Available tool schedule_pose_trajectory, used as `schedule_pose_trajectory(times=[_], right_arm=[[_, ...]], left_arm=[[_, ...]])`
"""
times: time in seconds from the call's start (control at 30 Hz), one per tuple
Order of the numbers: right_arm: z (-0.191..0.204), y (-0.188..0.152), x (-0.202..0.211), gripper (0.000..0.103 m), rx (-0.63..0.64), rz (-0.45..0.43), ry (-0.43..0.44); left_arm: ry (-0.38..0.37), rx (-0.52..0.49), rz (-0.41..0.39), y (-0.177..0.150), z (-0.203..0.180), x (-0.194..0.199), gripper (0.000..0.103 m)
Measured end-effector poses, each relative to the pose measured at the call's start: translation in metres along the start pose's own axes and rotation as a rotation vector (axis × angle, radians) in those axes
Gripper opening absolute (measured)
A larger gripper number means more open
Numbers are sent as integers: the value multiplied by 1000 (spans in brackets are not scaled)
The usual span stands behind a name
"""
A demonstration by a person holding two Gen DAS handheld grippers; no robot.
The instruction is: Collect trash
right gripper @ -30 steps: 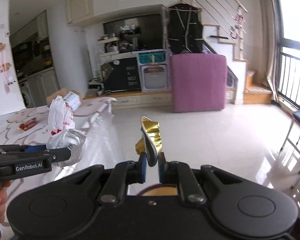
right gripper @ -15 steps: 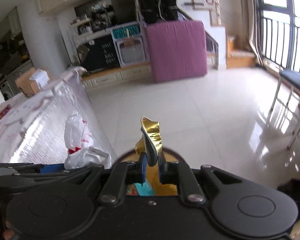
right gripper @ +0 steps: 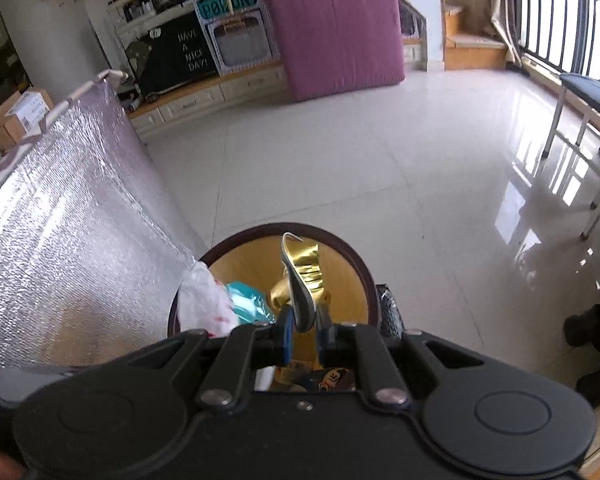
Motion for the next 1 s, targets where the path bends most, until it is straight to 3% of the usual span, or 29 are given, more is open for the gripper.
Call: schedule_pose_trajectory(times=[0.2,0.47,0.67,0.8,1.0], right_arm=[[-4,1,-19,12,4,54,1],[-9,14,-37,12,-33,58,1],[-14,13,-44,12,-26,75,-9],[-12,15,-51,12,-33,92,-10],[-11,11,-59,12,-25,138,-16]], left_arm=[[-124,21,82,-12,-1,-40,41],[-185,-78,61,3,-5,-64,41],[-96,-146,78,3,-1,-78,45],[16,-197,109,-1,-6,-81,64],[85,-211,136,-9,-11,-75,71]])
Point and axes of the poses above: each gripper's, at about its wrist camera, not at the fingertips, and x roughly against the way its jaws point, z to its left, y to its top, the point moved 1 cm from there along -x, roughly the way its jaws point, and after that the axes turned 12 degrees about -x, right-handed, at the moved point
